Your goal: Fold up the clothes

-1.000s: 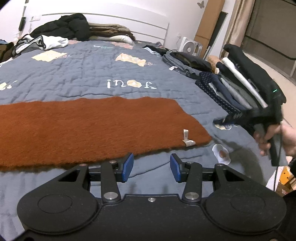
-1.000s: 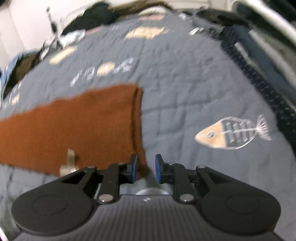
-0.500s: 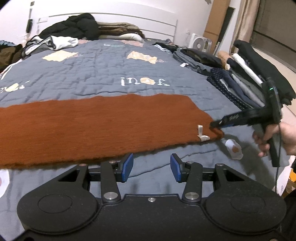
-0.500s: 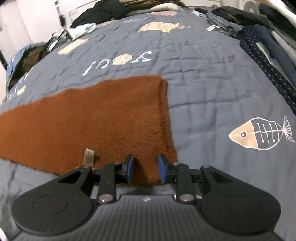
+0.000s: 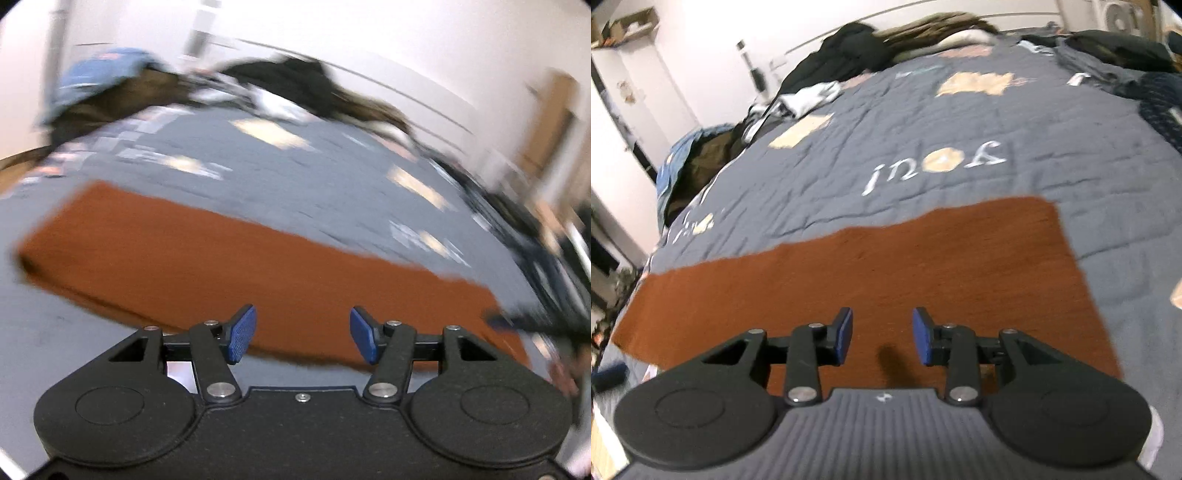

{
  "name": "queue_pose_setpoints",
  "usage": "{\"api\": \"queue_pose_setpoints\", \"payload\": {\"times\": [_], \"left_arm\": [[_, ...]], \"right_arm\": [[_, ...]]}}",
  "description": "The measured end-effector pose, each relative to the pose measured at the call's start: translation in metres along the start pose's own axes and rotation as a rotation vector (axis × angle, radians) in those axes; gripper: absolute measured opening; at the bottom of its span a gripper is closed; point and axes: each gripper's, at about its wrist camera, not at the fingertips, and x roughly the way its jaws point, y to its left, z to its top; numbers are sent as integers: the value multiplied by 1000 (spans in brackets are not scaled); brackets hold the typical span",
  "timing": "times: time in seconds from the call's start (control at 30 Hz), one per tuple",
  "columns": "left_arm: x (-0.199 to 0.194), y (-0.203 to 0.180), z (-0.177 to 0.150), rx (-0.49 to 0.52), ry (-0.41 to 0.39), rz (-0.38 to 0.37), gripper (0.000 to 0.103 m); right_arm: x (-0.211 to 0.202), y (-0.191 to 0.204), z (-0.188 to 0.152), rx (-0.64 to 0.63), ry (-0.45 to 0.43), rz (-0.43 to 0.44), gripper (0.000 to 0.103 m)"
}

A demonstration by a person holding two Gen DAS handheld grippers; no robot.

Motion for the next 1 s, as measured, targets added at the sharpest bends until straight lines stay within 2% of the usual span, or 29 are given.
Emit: {"api": "queue_pose_setpoints", "payload": {"times": [0.13,0.3,0.47,0.7,0.87,0.9,0.93,0.97,1.0], "left_arm": [[-18,83,21,-107,-67,163,56],[-11,152,32,-152,-28,284,56],[5,191,30,-216,-2,307,57],[28,219,26,-335,-14,230,59],[41,238,26,-482,-41,175,58],[43,240,25,-493,-41,173,54],[45,241,25,-504,-42,171,34],[44,242,24,-508,-44,167,20],[44,242,23,-509,-47,164,11]], "right_arm": [[8,20,1,-36,7,33,36],[13,41,6,-30,-7,71,36],[24,59,4,-55,-3,103,37],[41,67,-1,-70,38,94,37],[45,70,-6,-86,50,86,37],[45,70,-6,-88,53,84,37],[45,70,-6,-90,54,81,37],[46,70,-6,-93,55,79,37],[45,69,-7,-92,56,79,37]]}}
